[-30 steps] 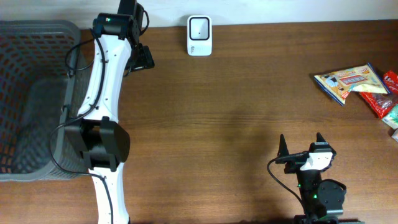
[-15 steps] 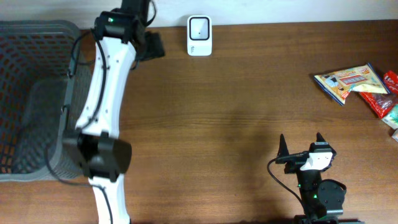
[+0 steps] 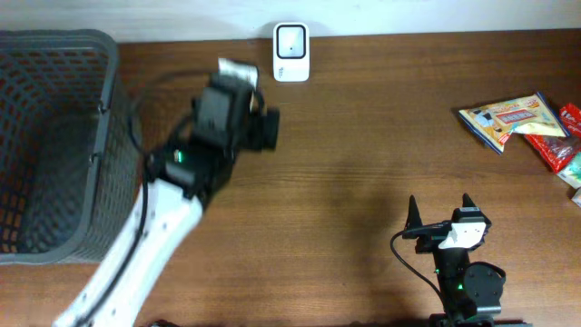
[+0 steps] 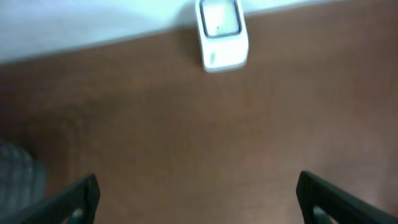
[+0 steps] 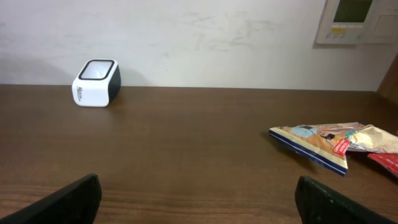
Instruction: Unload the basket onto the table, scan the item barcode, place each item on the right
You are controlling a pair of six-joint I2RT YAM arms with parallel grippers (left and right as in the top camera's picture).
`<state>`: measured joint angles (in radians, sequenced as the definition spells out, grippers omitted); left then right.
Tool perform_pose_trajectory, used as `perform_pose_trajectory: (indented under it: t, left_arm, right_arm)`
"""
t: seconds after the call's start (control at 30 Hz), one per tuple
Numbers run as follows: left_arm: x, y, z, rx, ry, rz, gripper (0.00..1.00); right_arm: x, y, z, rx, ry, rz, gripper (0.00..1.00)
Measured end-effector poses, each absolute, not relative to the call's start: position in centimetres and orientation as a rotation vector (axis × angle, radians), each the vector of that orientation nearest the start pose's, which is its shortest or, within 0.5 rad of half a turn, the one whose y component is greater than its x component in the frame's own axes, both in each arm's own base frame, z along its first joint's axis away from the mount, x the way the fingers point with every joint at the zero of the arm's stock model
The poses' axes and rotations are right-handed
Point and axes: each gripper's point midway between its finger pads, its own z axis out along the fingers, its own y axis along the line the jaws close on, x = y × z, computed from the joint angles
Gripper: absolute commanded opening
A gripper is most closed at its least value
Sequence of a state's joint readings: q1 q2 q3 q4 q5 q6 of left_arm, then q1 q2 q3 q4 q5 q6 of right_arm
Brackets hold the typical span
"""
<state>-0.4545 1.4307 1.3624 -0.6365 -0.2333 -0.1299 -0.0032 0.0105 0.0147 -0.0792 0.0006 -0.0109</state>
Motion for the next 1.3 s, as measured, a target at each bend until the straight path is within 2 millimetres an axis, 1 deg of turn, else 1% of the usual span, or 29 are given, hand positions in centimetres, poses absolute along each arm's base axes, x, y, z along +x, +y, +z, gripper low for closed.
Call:
perform_pose_trajectory:
  t: [0.03,0.1,0.13,0.17,0.23,0.27,0.3,0.37,0.4,0.47,0.5,0.53,0.57,0.63,0.67,0.7,0.77,0.93,1.07,1.1,1.2,1.23,1.3]
  left_arm:
    - [37.9,-14.6,25.3,0.264,2.209,-0.058,0.99]
    - [35.3,-13.7,24.7,0.285,2.161,-0.073,0.99]
    - [33.7,-13.0,24.7,0.281,2.121,-0.085,0.99]
    - [31.8,-11.9,24.7,0.272,2.077,-0.096,0.99]
    - [29.4,-10.7,24.6,0.263,2.03,-0.109,0.99]
    - [27.8,-9.9,24.1,0.26,2.005,-0.115,0.99]
    - [27.0,-9.4,23.7,0.255,1.988,-0.115,0.99]
    - [26.0,-8.6,22.4,0.245,1.981,-0.103,0.99]
    - [25.5,-8.2,20.9,0.24,1.985,-0.092,0.99]
    - [25.4,-8.1,19.9,0.237,1.982,-0.089,0.99]
    - [25.5,-8.0,19.4,0.222,1.952,-0.095,0.99]
    - [25.5,-7.7,18.3,0.214,1.947,-0.092,0.99]
    - [25.5,-7.5,17.6,0.203,1.933,-0.093,0.99]
    - [25.8,-7.0,17.0,0.164,1.879,-0.099,0.99]
    - [26.1,-6.7,17.1,0.143,1.838,-0.106,0.99]
    - [26.3,-6.3,17.3,0.117,1.782,-0.118,0.99]
    - [26.3,-5.3,16.8,0.076,1.727,-0.116,0.99]
    - [25.9,-3.3,14.8,0.022,1.703,-0.088,0.99]
    - [25.7,-1.8,15.7,-0.018,1.667,-0.071,0.99]
    - [25.6,-1.5,15.5,-0.026,1.673,-0.064,0.99]
    - [25.1,-0.5,14.1,-0.05,1.729,-0.04,0.99]
    - [25.0,-0.3,13.9,-0.057,1.735,-0.034,0.99]
    - [24.8,0.2,14.5,-0.073,1.706,-0.025,0.99]
  right_arm:
    - [24.6,-0.1,15.9,-0.005,1.645,-0.011,0.99]
    - [24.6,-0.1,15.9,-0.006,1.646,-0.011,0.99]
    - [24.6,-0.1,15.9,-0.006,1.646,-0.011,0.99]
    - [24.6,-0.1,15.9,-0.006,1.645,-0.01,0.99]
    - [24.6,-0.1,15.9,-0.006,1.646,-0.011,0.98]
    - [24.6,-0.1,15.9,-0.006,1.646,-0.01,0.99]
    - [24.6,-0.1,15.9,-0.006,1.645,-0.011,0.98]
    - [24.6,-0.1,15.9,-0.006,1.645,-0.011,0.99]
    - [24.6,-0.1,15.9,-0.005,1.646,-0.011,0.98]
    - [24.6,-0.1,15.9,-0.005,1.646,-0.011,0.99]
    - [24.6,-0.1,15.9,-0.005,1.645,-0.011,0.98]
    - [24.6,-0.1,15.9,-0.005,1.645,-0.011,0.98]
    - [24.6,-0.1,15.9,-0.005,1.646,-0.011,0.99]
    - [24.6,-0.1,15.9,-0.005,1.646,-0.012,0.99]
    - [24.6,-0.1,15.9,-0.004,1.645,-0.011,0.98]
    - [24.6,-0.1,15.9,-0.005,1.646,-0.011,0.98]
    - [24.6,-0.1,15.9,-0.005,1.646,-0.011,0.98]
    - [24.6,-0.1,15.9,-0.005,1.646,-0.012,0.99]
    - [24.6,-0.1,15.9,-0.005,1.646,-0.011,0.99]
    - [24.6,-0.1,15.9,-0.004,1.646,-0.011,0.99]
    - [24.6,-0.1,15.9,-0.005,1.646,-0.012,0.99]
    - [24.6,-0.1,15.9,-0.005,1.646,-0.011,0.98]
    - [24.6,-0.1,15.9,-0.004,1.646,-0.01,0.99]
